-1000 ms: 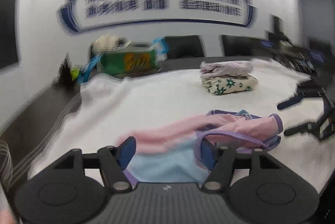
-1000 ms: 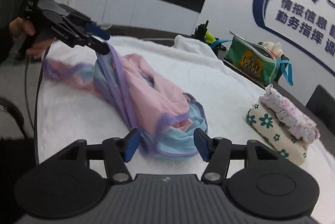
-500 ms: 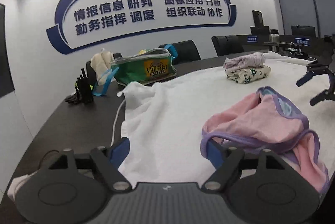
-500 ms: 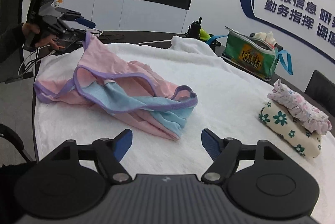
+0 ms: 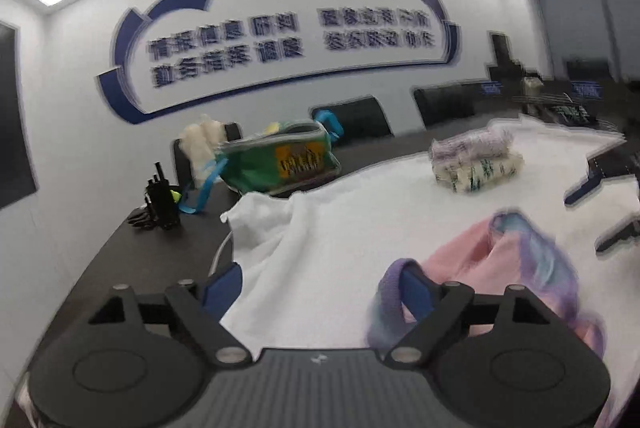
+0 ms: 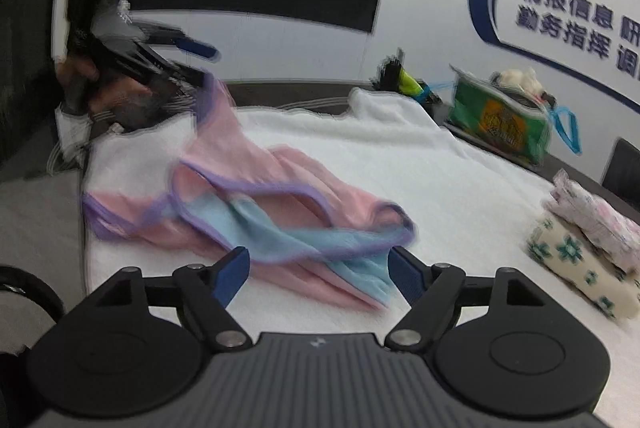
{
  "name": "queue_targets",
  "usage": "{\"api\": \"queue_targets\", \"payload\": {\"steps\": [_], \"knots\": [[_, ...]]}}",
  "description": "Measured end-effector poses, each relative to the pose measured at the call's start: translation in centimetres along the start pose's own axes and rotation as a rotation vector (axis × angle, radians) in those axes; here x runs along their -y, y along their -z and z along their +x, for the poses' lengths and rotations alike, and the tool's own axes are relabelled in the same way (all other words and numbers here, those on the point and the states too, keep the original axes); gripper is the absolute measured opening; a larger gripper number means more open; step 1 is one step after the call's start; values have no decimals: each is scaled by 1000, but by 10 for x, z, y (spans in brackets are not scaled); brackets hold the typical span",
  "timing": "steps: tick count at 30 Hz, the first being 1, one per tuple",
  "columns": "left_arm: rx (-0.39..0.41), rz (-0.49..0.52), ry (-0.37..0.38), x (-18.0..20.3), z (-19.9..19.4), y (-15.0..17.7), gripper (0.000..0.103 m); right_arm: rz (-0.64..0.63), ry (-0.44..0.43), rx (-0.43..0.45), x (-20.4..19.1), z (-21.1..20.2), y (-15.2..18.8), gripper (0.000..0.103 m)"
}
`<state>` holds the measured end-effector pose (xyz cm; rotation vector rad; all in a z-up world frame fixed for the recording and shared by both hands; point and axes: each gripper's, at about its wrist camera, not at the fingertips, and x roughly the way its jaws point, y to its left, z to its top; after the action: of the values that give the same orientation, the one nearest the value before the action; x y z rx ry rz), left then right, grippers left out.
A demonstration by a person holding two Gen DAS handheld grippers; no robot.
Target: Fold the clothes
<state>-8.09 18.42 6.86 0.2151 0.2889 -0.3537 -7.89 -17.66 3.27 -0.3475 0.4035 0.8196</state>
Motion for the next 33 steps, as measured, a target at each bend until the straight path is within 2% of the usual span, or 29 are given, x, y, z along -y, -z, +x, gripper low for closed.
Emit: {"api": "queue_targets", "payload": {"steps": [3, 5, 7, 10, 13, 15, 18, 20, 23, 26, 28, 31, 33], "knots": [[23, -91, 88, 31, 5, -2, 83, -5, -61, 80, -22, -7, -6, 78], [47, -106, 105, 48, 8, -6, 83, -9, -98, 120, -36, -10, -8, 78], [62, -102, 83, 59, 11, -12, 83, -10, -100, 80, -45, -1, -8, 77], [89, -139, 78, 65, 10, -23, 83, 8, -50, 7, -54, 16, -7, 74], [101, -181, 71, 63, 5, -30, 83, 26, 22, -77, -59, 39, -4, 48], [76, -203, 32, 57, 2, -30, 84, 43, 70, -128, -61, 53, -1, 6], [-8, -201, 17, 52, 1, -18, 85, 122, 89, -118, -53, 51, -3, 5], [-43, -143, -40, 56, -3, -5, 85, 147, 120, -107, -47, 44, -2, 3], [-62, 46, -193, 61, -8, 9, 85, 200, 181, -121, -33, 39, 2, 2], [-66, 232, -227, 51, -6, 18, 85, 261, 244, -131, -17, 37, 6, 2], [-91, 342, -235, 42, 2, 24, 85, 282, 250, -127, -10, 37, 7, 2], [-155, 410, -310, 22, 24, 29, 85, 285, 250, -133, -11, 41, 6, 2], [-203, 379, -332, 2, 37, 30, 85, 283, 252, -155, -12, 47, 5, 2]]}}
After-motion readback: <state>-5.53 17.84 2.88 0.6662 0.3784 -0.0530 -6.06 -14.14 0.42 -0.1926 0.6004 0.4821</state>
